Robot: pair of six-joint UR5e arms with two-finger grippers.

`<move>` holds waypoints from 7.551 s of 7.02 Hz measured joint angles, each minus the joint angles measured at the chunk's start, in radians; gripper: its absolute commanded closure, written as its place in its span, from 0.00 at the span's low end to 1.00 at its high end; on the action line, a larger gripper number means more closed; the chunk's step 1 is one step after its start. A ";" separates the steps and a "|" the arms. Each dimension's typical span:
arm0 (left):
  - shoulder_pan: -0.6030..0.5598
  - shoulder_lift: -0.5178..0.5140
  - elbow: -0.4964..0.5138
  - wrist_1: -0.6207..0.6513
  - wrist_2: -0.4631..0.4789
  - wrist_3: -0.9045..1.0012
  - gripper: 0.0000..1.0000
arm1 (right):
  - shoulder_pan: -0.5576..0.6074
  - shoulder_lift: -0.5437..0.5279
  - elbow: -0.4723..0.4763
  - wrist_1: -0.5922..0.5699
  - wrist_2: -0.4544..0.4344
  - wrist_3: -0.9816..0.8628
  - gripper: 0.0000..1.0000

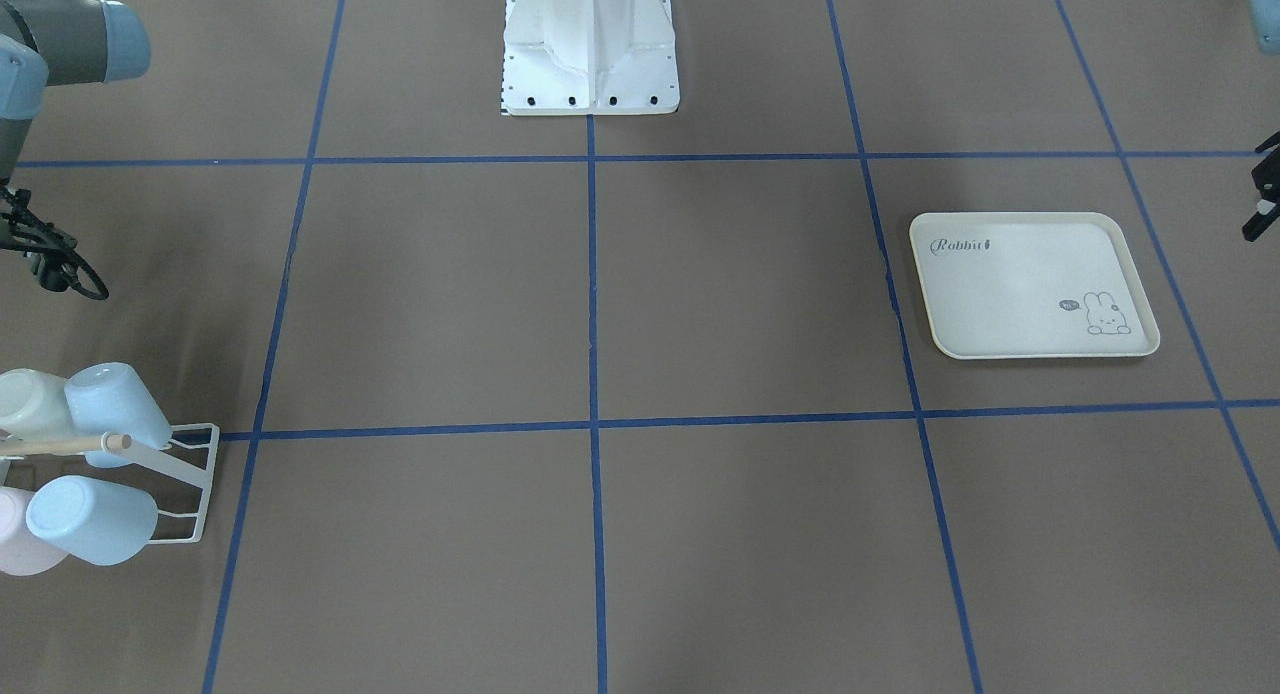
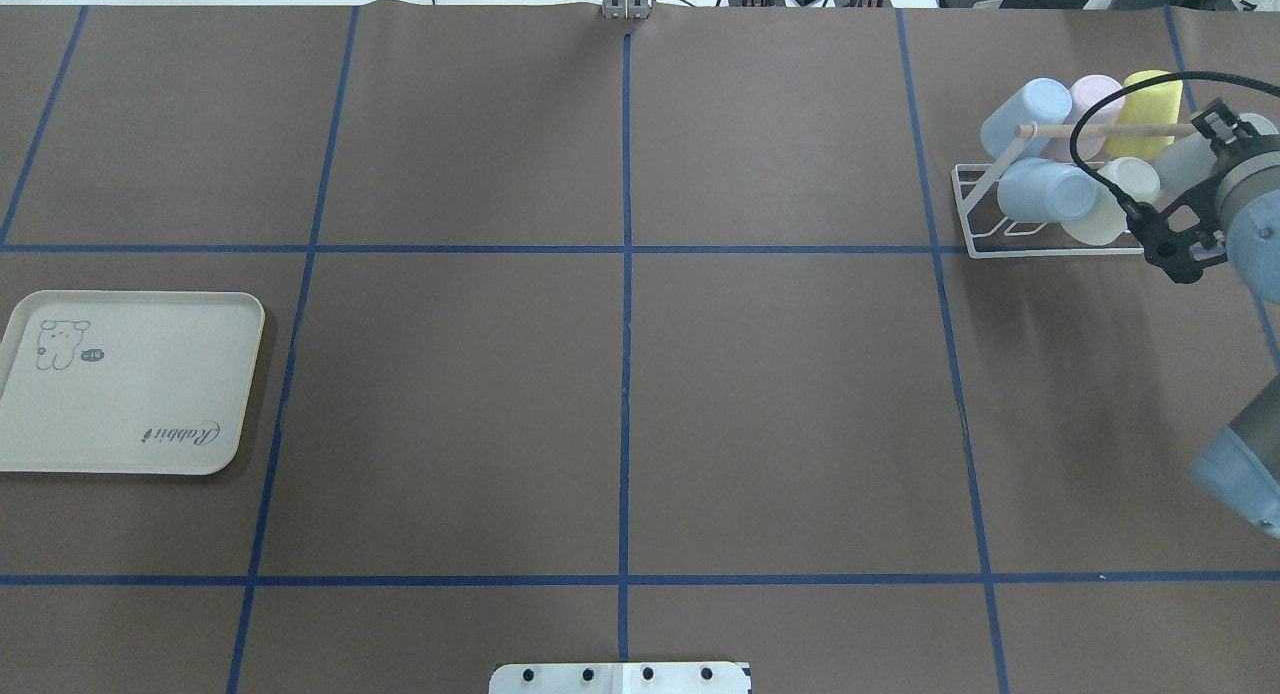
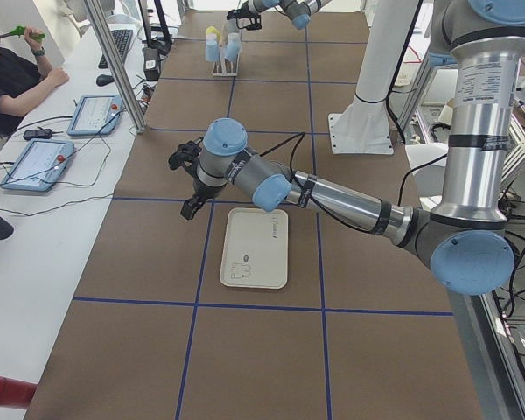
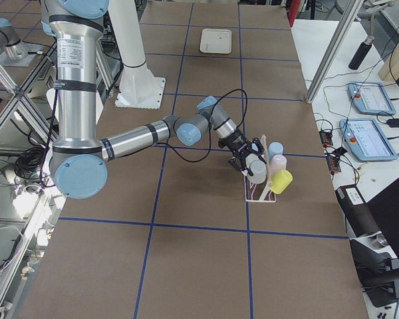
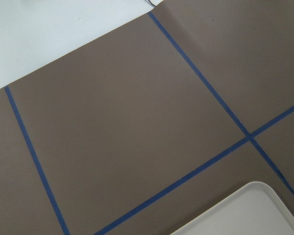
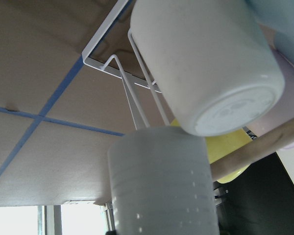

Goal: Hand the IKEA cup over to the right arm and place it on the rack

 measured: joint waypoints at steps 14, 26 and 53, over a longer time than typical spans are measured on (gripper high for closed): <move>-0.001 0.000 -0.003 -0.001 0.000 0.000 0.00 | 0.269 0.058 0.115 -0.020 0.485 0.294 0.01; -0.004 0.031 0.021 0.007 0.048 0.003 0.00 | 0.541 -0.122 -0.033 -0.379 1.083 1.319 0.00; -0.137 0.121 0.135 0.334 0.031 0.155 0.00 | 0.653 -0.185 -0.059 -0.436 1.129 1.314 0.00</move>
